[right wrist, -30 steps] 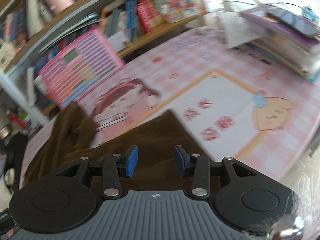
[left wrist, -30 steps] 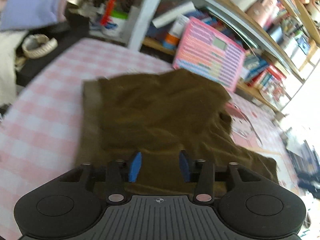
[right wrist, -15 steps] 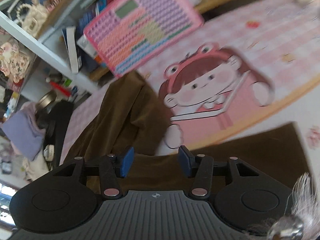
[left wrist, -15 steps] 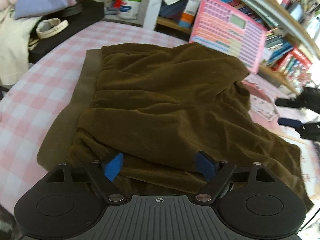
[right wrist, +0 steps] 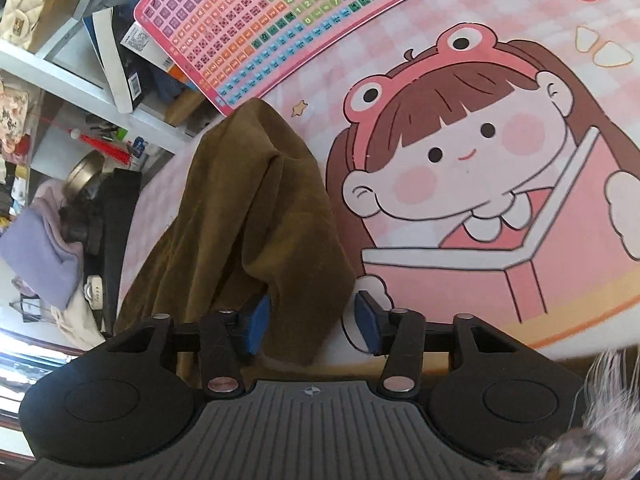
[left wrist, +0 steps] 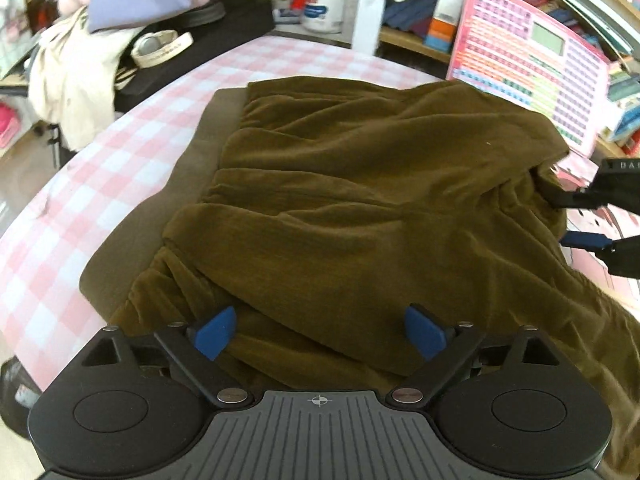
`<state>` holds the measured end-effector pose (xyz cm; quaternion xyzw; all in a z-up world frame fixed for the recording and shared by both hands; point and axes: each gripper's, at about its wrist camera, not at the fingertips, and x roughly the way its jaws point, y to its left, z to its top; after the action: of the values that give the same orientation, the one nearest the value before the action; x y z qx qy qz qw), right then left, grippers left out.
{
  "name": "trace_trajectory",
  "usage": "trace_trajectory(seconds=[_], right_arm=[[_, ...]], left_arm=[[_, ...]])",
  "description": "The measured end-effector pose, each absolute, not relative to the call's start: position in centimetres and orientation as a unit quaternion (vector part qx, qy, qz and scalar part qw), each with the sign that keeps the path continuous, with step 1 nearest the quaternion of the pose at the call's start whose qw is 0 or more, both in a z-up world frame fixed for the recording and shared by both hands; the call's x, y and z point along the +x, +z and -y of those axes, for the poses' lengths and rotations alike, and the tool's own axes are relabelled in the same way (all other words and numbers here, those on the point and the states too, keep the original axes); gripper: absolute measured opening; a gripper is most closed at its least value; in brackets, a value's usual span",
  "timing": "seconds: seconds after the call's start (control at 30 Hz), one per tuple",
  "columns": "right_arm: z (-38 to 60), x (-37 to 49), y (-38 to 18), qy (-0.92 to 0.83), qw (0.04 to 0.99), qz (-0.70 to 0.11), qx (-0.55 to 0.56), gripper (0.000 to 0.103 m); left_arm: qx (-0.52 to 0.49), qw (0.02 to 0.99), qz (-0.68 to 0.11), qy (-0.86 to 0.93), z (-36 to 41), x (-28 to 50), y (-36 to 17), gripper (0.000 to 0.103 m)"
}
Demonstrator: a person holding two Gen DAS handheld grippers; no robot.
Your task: Fold clothes
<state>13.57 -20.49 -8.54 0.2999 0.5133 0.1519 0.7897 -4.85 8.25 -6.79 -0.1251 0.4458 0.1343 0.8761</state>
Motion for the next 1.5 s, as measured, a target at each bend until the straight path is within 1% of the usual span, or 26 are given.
trace_trajectory(seconds=[0.03,0.1,0.13,0.27,0.37,0.5,0.57,0.6,0.63,0.67,0.7,0.77,0.83,0.9,1.0,1.2,1.27,1.37,1.4,1.43,1.47,1.5], right_arm=[[20.4,13.9,-8.7,0.156,0.788,-0.515,0.299,0.018],[20.4,14.3,-9.0,0.166,0.788,-0.514,0.296,0.011],[20.6,14.3,-8.6,0.172,0.794,-0.508,0.287,0.010],[22.1,15.0,-5.1,0.190,0.846,-0.452,0.210,0.009],[23.3,15.7,-0.8,0.189,0.902,-0.364,0.133,0.009],[24.8,14.7,4.8,0.201,0.955,-0.216,0.029,0.009],[25.4,13.8,5.2,0.206,0.960,-0.188,-0.003,0.009],[25.8,13.4,5.3,0.208,0.962,-0.177,-0.018,0.012],[26.2,13.5,4.8,0.205,0.960,-0.192,-0.024,0.025],[26.8,14.1,3.2,0.196,0.951,-0.237,-0.023,0.039],[27.5,14.9,1.4,0.186,0.939,-0.288,-0.022,0.056],[29.1,16.1,-2.1,0.151,0.913,-0.378,-0.007,0.051],[31.7,16.3,-4.5,0.122,0.897,-0.422,0.039,0.050],[33.8,16.2,-5.5,0.107,0.891,-0.435,0.077,0.050],[34.8,16.2,-6.0,0.101,0.890,-0.436,0.087,0.050],[33.4,16.0,-5.9,0.120,0.886,-0.431,0.123,0.049],[32.7,16.4,-6.5,0.106,0.881,-0.442,0.133,0.044],[32.1,17.1,-7.5,0.089,0.876,-0.458,0.124,0.029],[31.8,17.4,-7.7,0.087,0.877,-0.461,0.109,0.013],[31.5,17.7,-7.8,0.084,0.877,-0.463,0.094,0.004],[31.2,18.2,-7.9,0.085,0.881,-0.461,0.072,0.001],[30.8,19.0,-7.9,0.074,0.890,-0.448,0.039,0.001]], left_arm=[[-0.124,0.875,-0.447,0.138,-8.2,-4.8,-6.8,0.094],[-0.116,0.874,-0.450,0.142,-7.9,-4.5,-6.9,0.096],[-0.112,0.873,-0.452,0.144,-7.8,-4.4,-7.0,0.096],[-0.113,0.867,-0.458,0.159,-7.6,-3.9,-6.9,0.096],[-0.120,0.865,-0.459,0.164,-7.7,-3.7,-6.9,0.096],[-0.127,0.863,-0.460,0.165,-7.9,-3.7,-6.8,0.097],[-0.133,0.863,-0.459,0.165,-8.0,-3.6,-6.7,0.097],[-0.136,0.862,-0.459,0.165,-8.1,-3.6,-6.7,0.097],[-0.139,0.862,-0.458,0.166,-8.1,-3.6,-6.7,0.097],[-0.139,0.862,-0.458,0.166,-8.0,-3.7,-6.7,0.097],[-0.138,0.863,-0.457,0.167,-7.9,-3.7,-6.7,0.097],[-0.135,0.863,-0.458,0.166,-7.8,-3.6,-6.7,0.097],[-0.134,0.863,-0.459,0.164,-7.9,-3.6,-6.7,0.097],[-0.134,0.863,-0.460,0.162,-8.0,-3.6,-6.7,0.097],[-0.127,0.862,-0.464,0.160,-7.8,-3.4,-6.8,0.098],[-0.113,0.863,-0.467,0.155,-7.5,-3.3,-7.0,0.100],[-0.112,0.865,-0.466,0.151,-7.5,-3.5,-7.0,0.100],[-0.111,0.867,-0.464,0.146,-7.6,-3.7,-6.9,0.100],[-0.111,0.867,-0.463,0.144,-7.6,-3.8,-6.9,0.100],[-0.111,0.867,-0.463,0.143,-7.6,-3.8,-6.9,0.100],[-0.111,0.868,-0.463,0.142,-7.7,-3.9,-6.9,0.100],[-0.110,0.868,-0.463,0.141,-7.7,-3.9,-6.9,0.100]])
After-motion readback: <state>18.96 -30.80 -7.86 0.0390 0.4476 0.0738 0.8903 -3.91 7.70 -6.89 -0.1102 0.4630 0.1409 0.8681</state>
